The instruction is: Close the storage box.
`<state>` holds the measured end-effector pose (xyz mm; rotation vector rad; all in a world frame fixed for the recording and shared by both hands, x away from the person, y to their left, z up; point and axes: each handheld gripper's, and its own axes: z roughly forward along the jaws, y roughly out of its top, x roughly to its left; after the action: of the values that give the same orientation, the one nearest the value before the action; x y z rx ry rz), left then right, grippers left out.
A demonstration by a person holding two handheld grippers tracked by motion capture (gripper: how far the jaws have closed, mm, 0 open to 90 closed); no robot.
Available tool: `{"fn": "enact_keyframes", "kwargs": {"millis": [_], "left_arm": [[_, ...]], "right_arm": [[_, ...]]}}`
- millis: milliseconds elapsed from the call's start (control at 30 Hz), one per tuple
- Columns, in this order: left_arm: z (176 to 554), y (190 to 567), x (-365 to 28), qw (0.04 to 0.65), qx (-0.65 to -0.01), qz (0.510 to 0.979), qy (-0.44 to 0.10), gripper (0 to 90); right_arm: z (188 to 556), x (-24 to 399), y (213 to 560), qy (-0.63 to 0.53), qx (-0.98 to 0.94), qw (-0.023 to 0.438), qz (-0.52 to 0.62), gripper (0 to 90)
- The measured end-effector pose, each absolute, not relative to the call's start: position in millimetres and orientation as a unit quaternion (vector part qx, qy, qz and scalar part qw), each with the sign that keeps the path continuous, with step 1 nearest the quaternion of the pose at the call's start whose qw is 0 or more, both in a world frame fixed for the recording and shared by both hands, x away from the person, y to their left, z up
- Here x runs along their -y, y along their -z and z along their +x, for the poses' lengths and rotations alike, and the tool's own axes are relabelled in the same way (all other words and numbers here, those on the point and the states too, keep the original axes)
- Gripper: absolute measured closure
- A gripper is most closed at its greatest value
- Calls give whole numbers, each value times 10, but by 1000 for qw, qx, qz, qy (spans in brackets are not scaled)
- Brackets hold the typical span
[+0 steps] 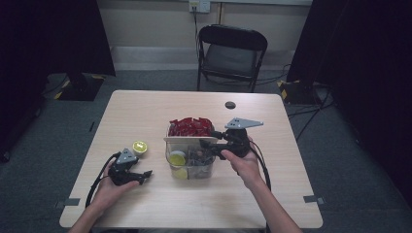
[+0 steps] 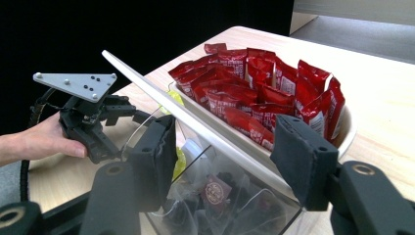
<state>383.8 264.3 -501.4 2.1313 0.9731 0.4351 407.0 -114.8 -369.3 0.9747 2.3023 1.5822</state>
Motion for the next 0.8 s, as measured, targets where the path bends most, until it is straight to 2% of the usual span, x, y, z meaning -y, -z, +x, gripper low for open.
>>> {"fn": "enact_keyframes", "kwargs": {"millis": [233,800], "left_arm": [[3838,5014,-2643,370,-379,831,-169,205],[3851,5016,-2639,372,-380,830,-168,195]], "right_arm": [[4036,1153,3718,-527,-778,90,331,383],[4012,1218,3855,-512,-777,97,352,220]]}}
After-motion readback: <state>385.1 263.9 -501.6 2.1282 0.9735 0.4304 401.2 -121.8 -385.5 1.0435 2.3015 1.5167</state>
